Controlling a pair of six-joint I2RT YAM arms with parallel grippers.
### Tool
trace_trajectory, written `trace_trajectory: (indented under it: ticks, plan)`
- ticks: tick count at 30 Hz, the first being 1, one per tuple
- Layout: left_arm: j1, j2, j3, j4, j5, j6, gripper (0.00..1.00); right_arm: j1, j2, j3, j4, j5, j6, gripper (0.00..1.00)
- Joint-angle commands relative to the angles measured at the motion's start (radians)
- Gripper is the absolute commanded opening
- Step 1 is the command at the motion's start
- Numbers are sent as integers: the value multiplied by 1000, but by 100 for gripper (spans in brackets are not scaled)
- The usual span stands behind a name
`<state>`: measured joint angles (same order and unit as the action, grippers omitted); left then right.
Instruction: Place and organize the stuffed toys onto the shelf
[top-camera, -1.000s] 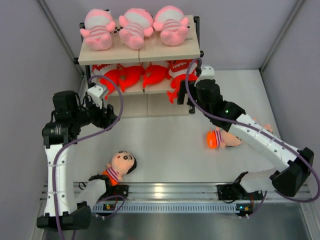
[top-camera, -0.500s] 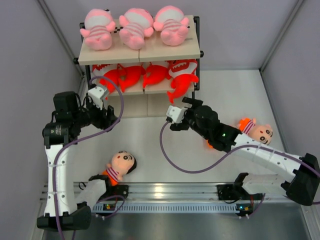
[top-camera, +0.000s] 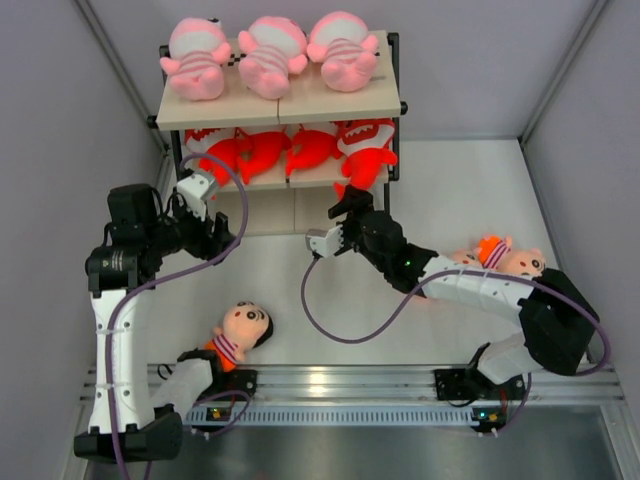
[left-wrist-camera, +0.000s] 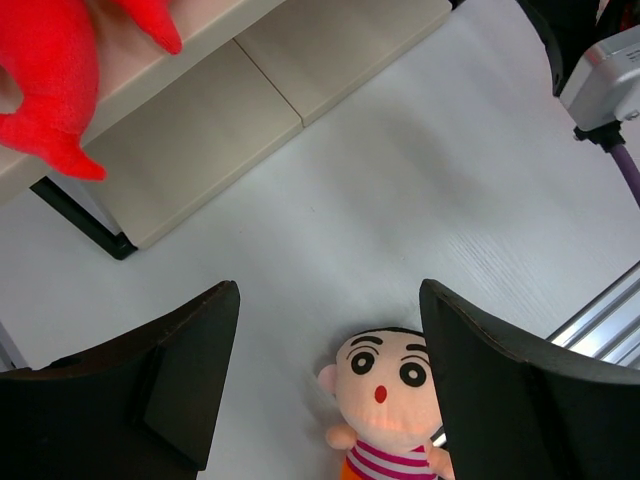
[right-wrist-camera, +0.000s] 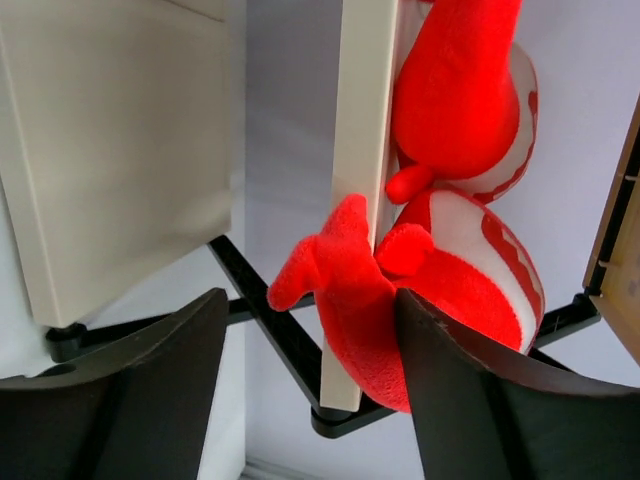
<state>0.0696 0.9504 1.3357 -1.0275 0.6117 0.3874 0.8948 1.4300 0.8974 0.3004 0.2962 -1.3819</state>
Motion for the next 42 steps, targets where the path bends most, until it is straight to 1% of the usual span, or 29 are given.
trace_trajectory:
  ticks: [1, 2, 4, 5, 7, 8, 9, 12, 15, 17, 18, 22, 24, 26, 32, 42]
  plan:
    - [1, -19, -7, -8, 2, 16, 78, -34, 17, 51, 114, 34, -78, 66]
    - [1, -19, -7, -8, 2, 19, 78, -37, 20, 51, 112, 35, -81, 56]
    - [1, -19, -9, -8, 3, 21, 79, -40, 27, 55, 108, 38, -86, 47]
    - [-1, -19, -7, -8, 2, 22, 78, -42, 29, 69, 73, 43, -86, 37]
    - [1, -19, -6, -8, 2, 22, 78, -42, 29, 89, 39, 41, -59, 27]
    - [1, -19, -6, -9, 2, 21, 78, -43, 27, 106, 20, 40, -48, 8]
    - [-1, -19, -6, -9, 2, 21, 78, -43, 26, 109, 25, 38, -31, 1]
    - [1, -21, -7, -9, 0, 22, 78, -53, 7, 106, 48, 20, -31, 0]
    - [1, -21, -7, -11, -1, 24, 78, -63, -11, 109, 28, -12, -48, 0]
    - [1, -21, -9, -11, 0, 25, 78, -76, -19, 120, -13, -47, -86, 0]
    - [1, -21, -9, -13, 2, 25, 78, -80, -17, 124, -48, -55, -139, 0]
    - [1, -21, -7, -11, -1, 27, 78, -96, 4, 187, -121, -78, -195, 0]
    - [-1, -21, -7, -11, 0, 25, 78, -97, 12, 205, -144, -69, -238, 0]
    - [-1, -21, -7, -11, -1, 27, 78, -94, 10, 207, -132, -78, -264, 0]
    - [1, -19, -7, -13, -3, 28, 78, -99, 20, 273, -184, -112, -259, 0]
    - [-1, -19, -3, -16, -10, 30, 78, -140, 95, 365, -241, -175, -258, 0]
